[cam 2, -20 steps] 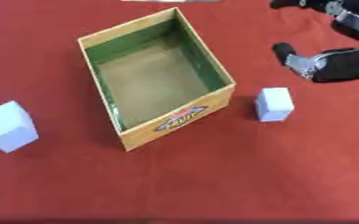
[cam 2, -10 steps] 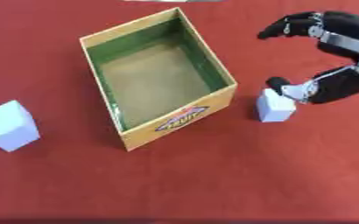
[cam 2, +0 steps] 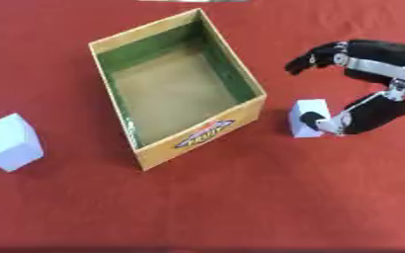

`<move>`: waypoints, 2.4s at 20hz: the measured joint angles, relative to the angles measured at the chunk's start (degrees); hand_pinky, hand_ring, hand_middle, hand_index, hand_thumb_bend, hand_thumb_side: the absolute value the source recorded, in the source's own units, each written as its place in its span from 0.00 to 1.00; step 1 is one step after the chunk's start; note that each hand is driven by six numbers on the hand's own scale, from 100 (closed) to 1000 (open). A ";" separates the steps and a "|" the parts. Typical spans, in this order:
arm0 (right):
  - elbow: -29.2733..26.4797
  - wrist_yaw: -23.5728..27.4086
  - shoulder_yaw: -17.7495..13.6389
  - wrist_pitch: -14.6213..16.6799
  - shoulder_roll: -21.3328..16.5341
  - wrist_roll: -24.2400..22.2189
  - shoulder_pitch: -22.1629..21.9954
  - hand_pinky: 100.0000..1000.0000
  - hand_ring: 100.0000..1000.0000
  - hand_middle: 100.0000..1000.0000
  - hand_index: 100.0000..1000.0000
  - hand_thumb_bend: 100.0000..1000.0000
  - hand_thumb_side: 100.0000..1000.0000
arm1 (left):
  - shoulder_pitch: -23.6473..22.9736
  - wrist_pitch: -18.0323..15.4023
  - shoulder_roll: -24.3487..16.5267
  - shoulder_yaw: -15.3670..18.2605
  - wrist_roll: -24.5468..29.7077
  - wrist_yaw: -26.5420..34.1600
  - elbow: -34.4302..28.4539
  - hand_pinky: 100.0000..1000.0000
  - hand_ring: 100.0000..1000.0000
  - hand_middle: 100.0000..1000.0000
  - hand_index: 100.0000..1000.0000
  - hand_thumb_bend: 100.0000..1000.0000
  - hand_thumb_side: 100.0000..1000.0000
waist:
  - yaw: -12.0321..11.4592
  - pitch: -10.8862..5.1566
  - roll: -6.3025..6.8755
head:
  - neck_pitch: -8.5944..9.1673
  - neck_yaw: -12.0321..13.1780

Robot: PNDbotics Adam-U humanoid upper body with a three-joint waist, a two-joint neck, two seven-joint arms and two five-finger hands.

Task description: Pick up objects on the table and place them in the box.

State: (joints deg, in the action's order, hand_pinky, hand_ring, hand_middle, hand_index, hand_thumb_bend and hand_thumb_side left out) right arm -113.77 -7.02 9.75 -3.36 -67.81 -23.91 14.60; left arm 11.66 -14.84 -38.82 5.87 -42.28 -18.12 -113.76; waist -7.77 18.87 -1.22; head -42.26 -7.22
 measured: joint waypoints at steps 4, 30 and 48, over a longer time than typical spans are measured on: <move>0.00 -0.47 0.85 -2.00 0.01 0.07 0.05 0.90 0.91 0.82 0.92 0.12 0.24 | 0.03 -0.01 0.00 -0.15 0.18 0.21 0.00 0.78 0.76 0.69 0.80 0.43 0.73 | -0.12 0.01 0.00 | -0.01 -0.43; 0.00 -6.06 1.97 -10.42 1.00 -3.88 -0.45 0.91 0.94 0.86 0.95 0.30 0.10 | 0.03 0.03 0.09 -0.32 0.59 0.49 0.00 0.78 0.75 0.69 0.79 0.43 0.73 | -0.42 0.06 0.00 | -0.01 -0.99; 3.10 -8.75 4.11 -13.57 1.87 -5.36 1.83 0.90 0.93 0.87 0.94 0.31 0.08 | 0.23 0.01 0.64 -0.36 0.80 0.74 0.00 0.78 0.76 0.69 0.79 0.42 0.73 | -1.07 0.88 0.02 | 0.26 -1.78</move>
State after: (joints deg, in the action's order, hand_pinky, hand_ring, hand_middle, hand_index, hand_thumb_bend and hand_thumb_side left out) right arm -110.68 -15.77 13.86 -16.93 -65.94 -29.26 16.43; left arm 11.90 -14.83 -38.18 5.50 -41.48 -17.38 -113.76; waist -8.84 19.75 -1.21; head -42.00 -9.00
